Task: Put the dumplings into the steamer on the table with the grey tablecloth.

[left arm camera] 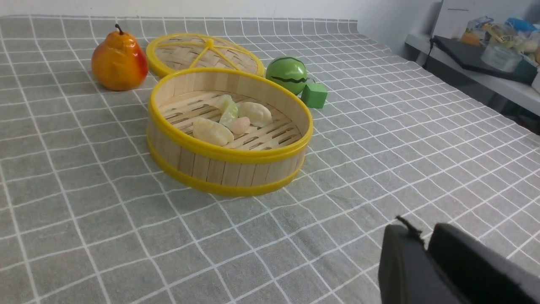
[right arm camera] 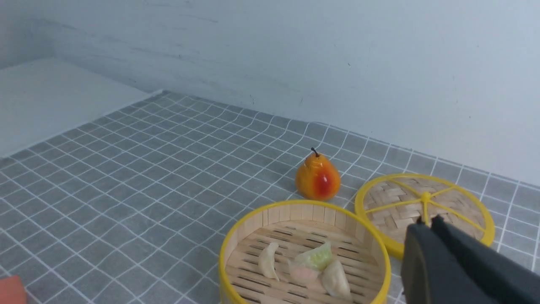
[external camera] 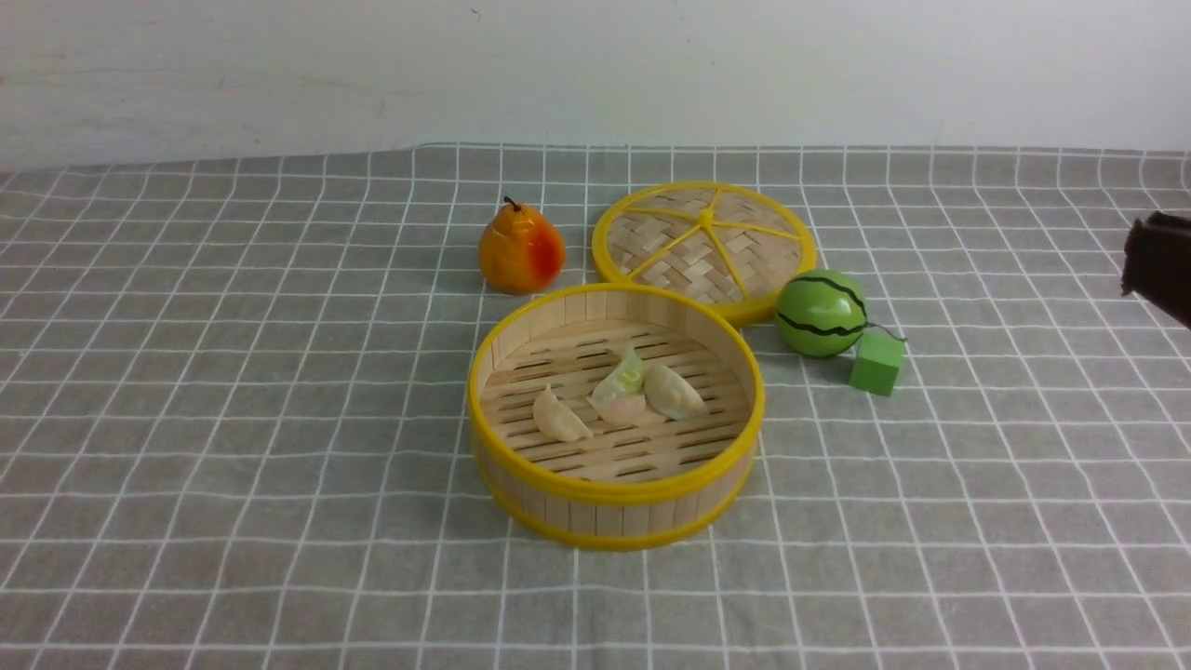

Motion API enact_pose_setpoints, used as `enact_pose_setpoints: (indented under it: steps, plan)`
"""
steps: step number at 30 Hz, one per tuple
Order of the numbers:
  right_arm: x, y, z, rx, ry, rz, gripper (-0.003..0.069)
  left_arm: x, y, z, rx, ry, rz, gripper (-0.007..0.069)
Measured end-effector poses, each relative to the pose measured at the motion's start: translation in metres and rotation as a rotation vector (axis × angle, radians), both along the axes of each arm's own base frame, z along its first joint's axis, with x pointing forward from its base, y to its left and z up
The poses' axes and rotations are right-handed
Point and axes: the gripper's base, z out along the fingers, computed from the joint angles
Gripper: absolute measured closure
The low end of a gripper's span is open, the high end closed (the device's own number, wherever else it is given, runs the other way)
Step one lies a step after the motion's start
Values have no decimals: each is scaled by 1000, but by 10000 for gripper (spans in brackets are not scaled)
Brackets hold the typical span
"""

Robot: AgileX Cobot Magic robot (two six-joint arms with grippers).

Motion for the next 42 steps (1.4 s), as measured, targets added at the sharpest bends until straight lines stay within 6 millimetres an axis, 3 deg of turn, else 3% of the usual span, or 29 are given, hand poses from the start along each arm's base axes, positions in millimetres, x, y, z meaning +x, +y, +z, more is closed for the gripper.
enact_pose_setpoints:
  steps: [19,24,31,38,42]
  plan:
    - [-5,-2,-10,-17,10,2,661,0,0,0,1,1,0,530]
    - [-17,-19,-40,-58,-6,-105,661,0,0,0,1,1,0,522]
    - [-41,-54,-118,-60,77,-428,661,0,0,0,2,2,-1,513]
    - [-59,-68,-192,21,138,-617,661,0,0,0,2,3,-1,508]
    - [-62,-68,-205,24,187,-630,661,0,0,0,3,4,-1,502]
